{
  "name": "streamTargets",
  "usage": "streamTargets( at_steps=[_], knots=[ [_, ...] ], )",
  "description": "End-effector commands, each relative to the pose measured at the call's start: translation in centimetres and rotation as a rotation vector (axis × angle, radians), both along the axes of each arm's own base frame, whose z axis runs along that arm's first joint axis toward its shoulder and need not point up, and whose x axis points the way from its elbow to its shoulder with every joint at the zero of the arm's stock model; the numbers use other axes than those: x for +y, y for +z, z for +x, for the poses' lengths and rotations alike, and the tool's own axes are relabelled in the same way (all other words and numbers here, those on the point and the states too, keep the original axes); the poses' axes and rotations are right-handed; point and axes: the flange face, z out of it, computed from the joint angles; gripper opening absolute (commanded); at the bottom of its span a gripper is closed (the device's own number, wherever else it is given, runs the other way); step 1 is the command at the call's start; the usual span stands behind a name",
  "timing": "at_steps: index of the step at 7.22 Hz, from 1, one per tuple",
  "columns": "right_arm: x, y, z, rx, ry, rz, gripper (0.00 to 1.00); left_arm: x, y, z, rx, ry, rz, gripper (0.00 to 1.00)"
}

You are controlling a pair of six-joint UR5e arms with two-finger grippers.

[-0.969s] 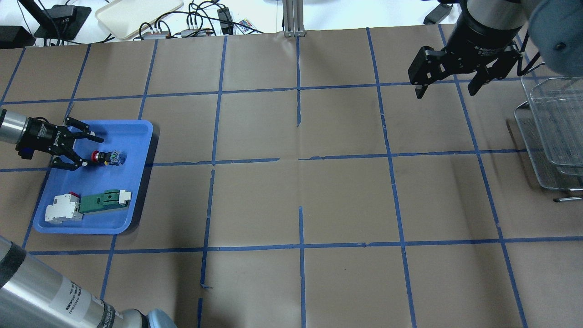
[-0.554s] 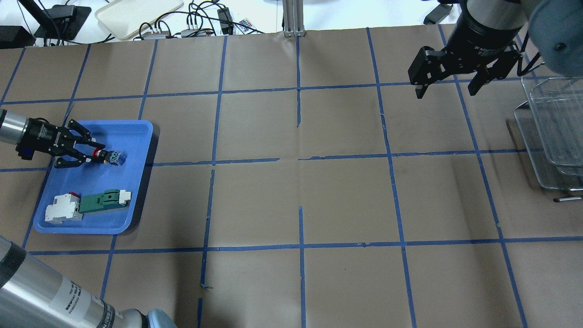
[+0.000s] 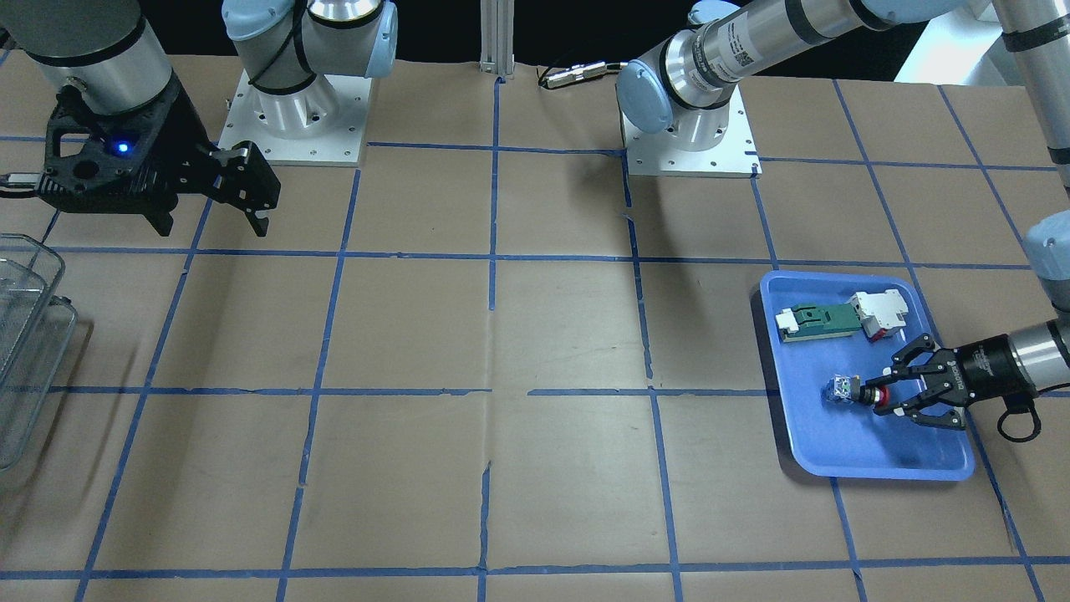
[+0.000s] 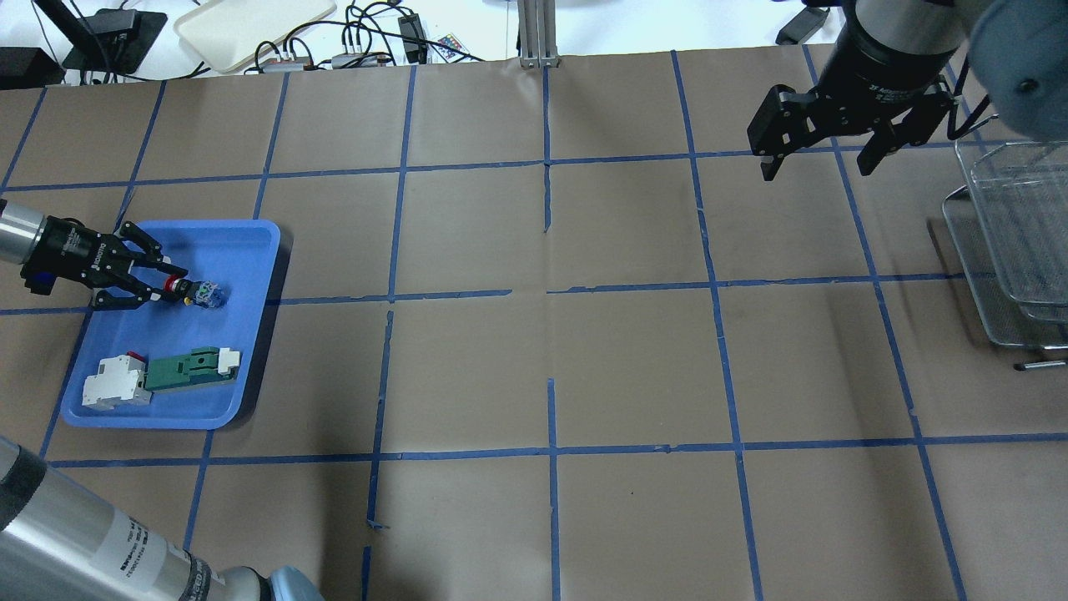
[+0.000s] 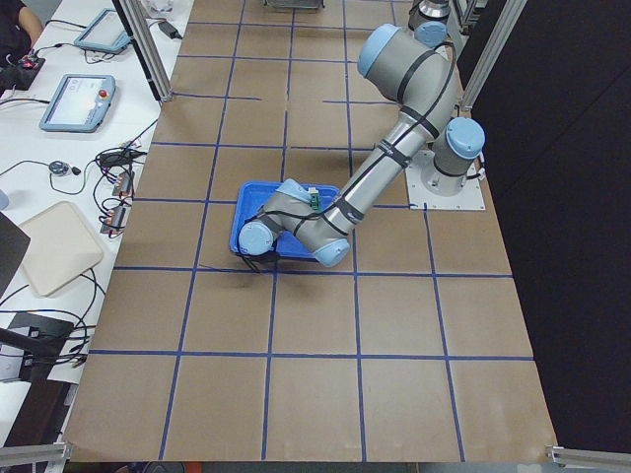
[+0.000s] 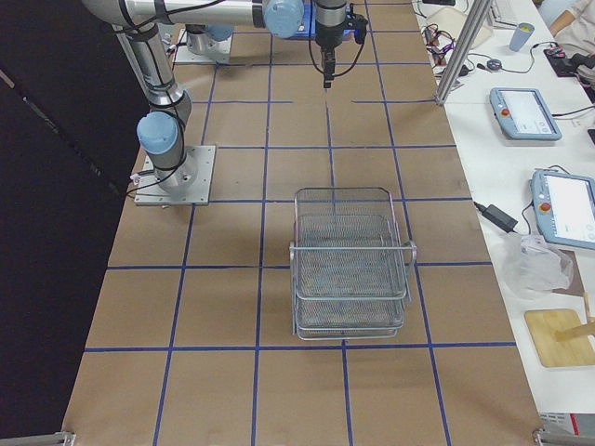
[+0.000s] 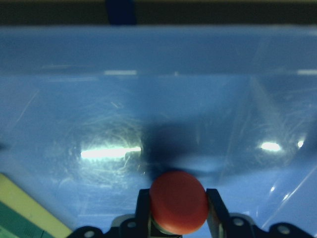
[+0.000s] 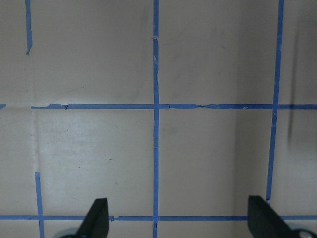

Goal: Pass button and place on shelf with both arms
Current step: 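Close the left gripper on the red push button's base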

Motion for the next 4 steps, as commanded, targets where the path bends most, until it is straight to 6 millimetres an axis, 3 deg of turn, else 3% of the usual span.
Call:
streamTargets(
  at_steps=[1, 2, 4],
  knots=[
    [0.0, 0.0, 0.0, -0.001, 0.0, 0.0, 1.0, -0.1, 2.5, -0.6, 0.002, 0.015, 0.008, 0.0],
    [0.1, 0.0, 0.0, -0.001, 0.0, 0.0, 1.0, -0.3, 4.7, -1.6, -0.004, 0.029, 0.0, 0.0],
    [0.2, 0.2, 0.0, 0.001, 0.002, -0.003, 1.0, -2.4, 10.4, -9.8, 0.037, 0.044, -0.032, 0.0]
  ],
)
